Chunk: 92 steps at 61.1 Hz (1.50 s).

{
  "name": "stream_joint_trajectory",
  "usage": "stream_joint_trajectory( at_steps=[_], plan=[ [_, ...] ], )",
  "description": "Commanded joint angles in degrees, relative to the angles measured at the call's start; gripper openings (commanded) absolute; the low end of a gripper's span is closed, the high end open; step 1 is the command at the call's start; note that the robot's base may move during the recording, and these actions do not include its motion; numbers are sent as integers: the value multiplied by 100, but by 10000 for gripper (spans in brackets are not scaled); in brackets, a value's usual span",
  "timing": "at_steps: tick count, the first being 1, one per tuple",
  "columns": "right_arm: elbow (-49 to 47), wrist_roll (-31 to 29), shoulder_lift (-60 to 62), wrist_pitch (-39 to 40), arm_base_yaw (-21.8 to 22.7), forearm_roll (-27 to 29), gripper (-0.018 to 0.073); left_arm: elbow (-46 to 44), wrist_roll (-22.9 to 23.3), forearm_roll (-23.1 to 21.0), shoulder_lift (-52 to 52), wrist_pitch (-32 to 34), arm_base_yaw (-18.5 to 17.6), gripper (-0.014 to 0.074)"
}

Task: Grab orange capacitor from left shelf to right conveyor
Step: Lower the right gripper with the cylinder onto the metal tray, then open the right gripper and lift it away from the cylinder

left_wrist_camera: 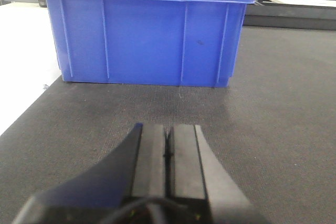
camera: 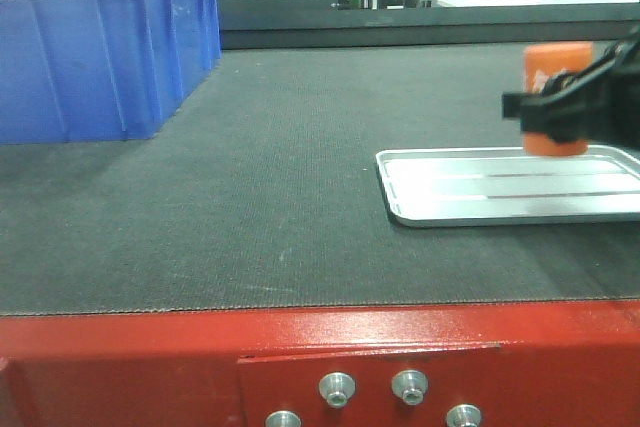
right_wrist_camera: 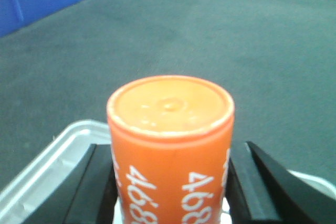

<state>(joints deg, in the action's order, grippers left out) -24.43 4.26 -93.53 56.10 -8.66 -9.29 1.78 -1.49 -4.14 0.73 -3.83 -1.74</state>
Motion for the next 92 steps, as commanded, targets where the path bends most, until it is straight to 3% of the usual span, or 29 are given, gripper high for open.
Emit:
stream_joint_trajectory(
  at_steps=[1,19,39,43,50,56,75,92],
  plan=[
    [-132,-354,-95,898,47,-61,116,-22,9,-10,67,519,-8,-127],
    [-132,-426,-841,1519,47,-75,116,-22,9,-10,67,519,-8,-127],
    [-132,-426,-1045,1578,47,-75,152,-22,9,-10,67,519,-8,-127],
    [-132,-426,-1031,1585,47,-75,232,-22,9,-10,67,519,-8,-127],
    [-132,-426,-943,1581,47,-75,493,-22,9,-10,67,519,-8,-127],
    [-132,-426,-818,1532,47,-75,643,-22,9,-10,67,519,-8,-127],
    [142,-263,400,681,47,-75,629,-22,9,-10,67,519,-8,-127],
    [192,735,2708,-1671,41,-75,582,-22,9,-10,67,519,-8,-127]
  ],
)
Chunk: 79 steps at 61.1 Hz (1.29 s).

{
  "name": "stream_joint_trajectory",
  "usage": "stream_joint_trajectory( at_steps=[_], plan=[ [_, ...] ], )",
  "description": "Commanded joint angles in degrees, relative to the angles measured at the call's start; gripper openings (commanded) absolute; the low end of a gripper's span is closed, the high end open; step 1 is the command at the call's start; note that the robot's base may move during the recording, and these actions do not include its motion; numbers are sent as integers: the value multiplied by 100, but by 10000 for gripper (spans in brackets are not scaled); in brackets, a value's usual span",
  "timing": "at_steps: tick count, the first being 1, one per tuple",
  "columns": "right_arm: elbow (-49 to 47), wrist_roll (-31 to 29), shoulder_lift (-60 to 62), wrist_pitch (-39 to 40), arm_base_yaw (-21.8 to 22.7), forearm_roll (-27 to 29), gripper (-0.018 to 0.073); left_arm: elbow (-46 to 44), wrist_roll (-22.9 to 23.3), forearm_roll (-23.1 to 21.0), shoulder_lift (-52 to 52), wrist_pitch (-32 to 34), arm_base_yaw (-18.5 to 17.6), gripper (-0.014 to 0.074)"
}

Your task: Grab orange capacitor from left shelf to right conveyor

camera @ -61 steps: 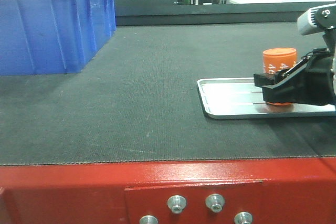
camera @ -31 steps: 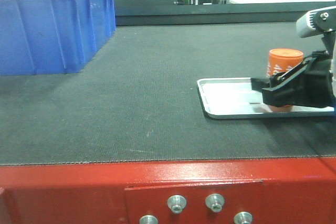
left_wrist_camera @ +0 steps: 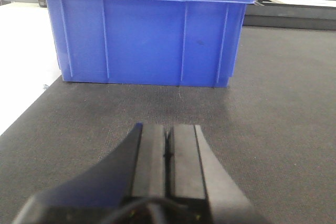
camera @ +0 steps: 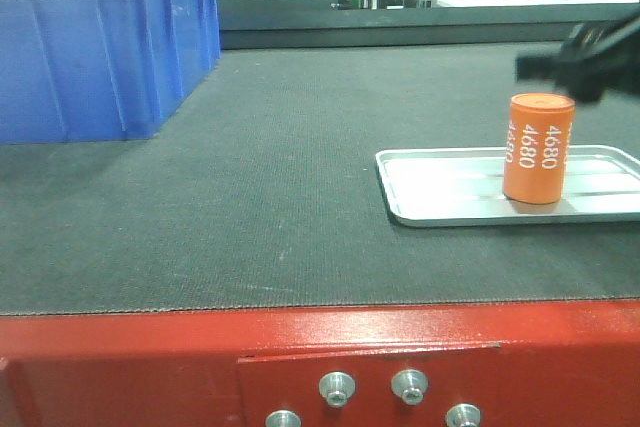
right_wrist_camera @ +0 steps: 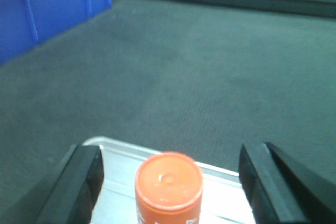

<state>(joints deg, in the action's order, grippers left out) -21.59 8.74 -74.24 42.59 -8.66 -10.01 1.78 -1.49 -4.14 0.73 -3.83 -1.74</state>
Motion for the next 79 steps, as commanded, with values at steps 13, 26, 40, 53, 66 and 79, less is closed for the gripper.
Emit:
stream_joint_trajectory(
  at_steps=[13,26,40,53,66,79],
  plan=[
    [-93,443,2865,-2708,30,-2,319,-22,9,-10,67,519,-8,-127],
    [-93,443,4444,-4514,30,-2,57,-22,9,-10,67,519,-8,-127],
    [-93,443,5128,-5116,30,-2,57,-22,9,-10,67,519,-8,-127],
    [-93,443,5117,-5152,30,-2,57,-22,9,-10,67,519,-8,-127],
    [-93,438,5117,-5172,30,-2,57,-22,9,-10,67,519,-8,-127],
    [-47,391,5148,-5244,121,312,57,-22,9,-10,67,519,-8,-127]
  ],
)
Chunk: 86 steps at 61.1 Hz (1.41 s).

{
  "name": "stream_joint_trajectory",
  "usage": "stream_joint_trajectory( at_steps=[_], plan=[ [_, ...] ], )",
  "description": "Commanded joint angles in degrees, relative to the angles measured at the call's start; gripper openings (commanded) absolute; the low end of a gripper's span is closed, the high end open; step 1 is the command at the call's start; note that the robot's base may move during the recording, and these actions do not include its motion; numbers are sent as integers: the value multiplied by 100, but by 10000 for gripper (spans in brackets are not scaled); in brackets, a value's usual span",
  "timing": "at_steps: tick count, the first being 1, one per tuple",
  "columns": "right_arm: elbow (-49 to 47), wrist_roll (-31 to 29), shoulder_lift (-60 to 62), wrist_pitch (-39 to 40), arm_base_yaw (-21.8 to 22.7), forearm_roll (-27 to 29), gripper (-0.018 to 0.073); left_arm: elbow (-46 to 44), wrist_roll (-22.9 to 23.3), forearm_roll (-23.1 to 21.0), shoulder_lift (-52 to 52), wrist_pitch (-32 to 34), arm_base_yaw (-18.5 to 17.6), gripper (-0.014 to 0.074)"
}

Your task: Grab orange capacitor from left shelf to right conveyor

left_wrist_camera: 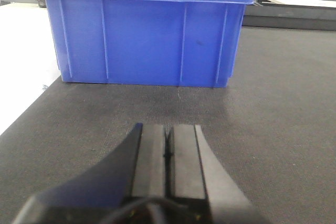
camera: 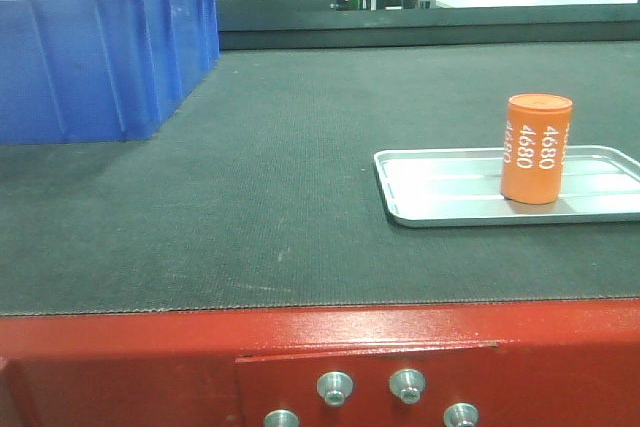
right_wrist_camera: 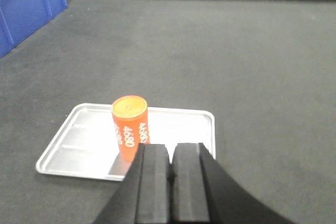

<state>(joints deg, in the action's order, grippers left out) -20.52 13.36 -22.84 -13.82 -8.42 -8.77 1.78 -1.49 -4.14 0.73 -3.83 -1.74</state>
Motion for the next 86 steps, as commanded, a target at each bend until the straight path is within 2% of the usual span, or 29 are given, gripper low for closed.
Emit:
stream_joint_trajectory(
  at_steps=[1,10,14,21,36,42,86],
  plan=[
    [-148,-115,38,388,117,224,57,-22,9,-10,67,519,-8,-127],
    [189,-1002,479,526,433,762,57,-22,9,-10,67,519,-8,-127],
    [474,-1184,729,618,598,987,57,-22,9,-10,67,519,-8,-127],
    [1100,-1192,1225,861,805,1048,57,-22,9,-10,67,519,-8,-127],
    [1936,-1192,2390,1153,940,1061,57,-22,9,-10,67,519,-8,-127],
    [2203,-1192,2407,1461,950,1074,57,-22,9,-10,67,519,-8,-127],
    [2190,-1192,2424,1314,950,1075,57,-22,9,-10,67,519,-8,-127]
  ],
)
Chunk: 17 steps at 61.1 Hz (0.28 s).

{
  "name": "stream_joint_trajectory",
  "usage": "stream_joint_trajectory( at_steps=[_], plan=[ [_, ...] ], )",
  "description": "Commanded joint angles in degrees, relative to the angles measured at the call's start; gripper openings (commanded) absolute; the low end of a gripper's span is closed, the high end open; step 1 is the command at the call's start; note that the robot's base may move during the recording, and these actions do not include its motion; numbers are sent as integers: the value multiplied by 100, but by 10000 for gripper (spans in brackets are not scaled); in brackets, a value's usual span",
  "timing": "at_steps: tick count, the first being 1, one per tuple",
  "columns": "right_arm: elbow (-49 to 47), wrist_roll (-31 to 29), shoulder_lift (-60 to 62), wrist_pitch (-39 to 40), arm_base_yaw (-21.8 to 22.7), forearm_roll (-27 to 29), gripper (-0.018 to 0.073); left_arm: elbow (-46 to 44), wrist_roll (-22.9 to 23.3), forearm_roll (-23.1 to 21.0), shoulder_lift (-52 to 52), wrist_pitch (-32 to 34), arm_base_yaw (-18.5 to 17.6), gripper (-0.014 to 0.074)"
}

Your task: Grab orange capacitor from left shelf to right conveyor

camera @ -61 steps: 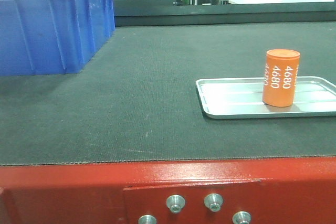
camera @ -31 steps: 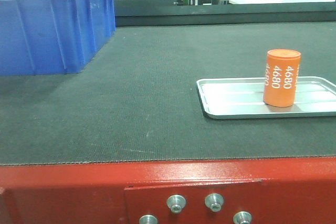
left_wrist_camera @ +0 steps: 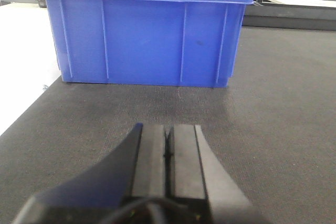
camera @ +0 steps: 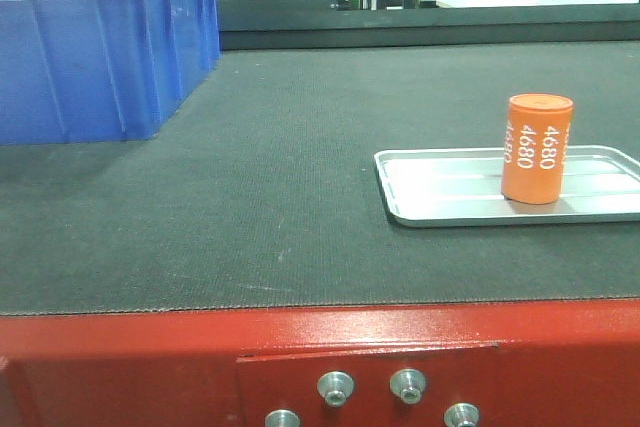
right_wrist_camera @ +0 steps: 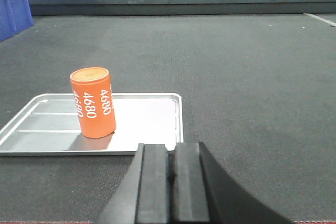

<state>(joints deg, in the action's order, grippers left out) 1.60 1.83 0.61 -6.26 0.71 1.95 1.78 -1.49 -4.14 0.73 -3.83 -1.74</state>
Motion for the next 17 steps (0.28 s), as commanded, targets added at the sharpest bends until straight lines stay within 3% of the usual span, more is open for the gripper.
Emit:
stream_joint_trajectory(
  at_steps=[1,17],
  plan=[
    [-21,-39,79,559,37,3,57,-22,9,-10,67,519,-8,-127],
    [-21,-39,79,559,37,3,57,-22,9,-10,67,519,-8,-127]
  ],
)
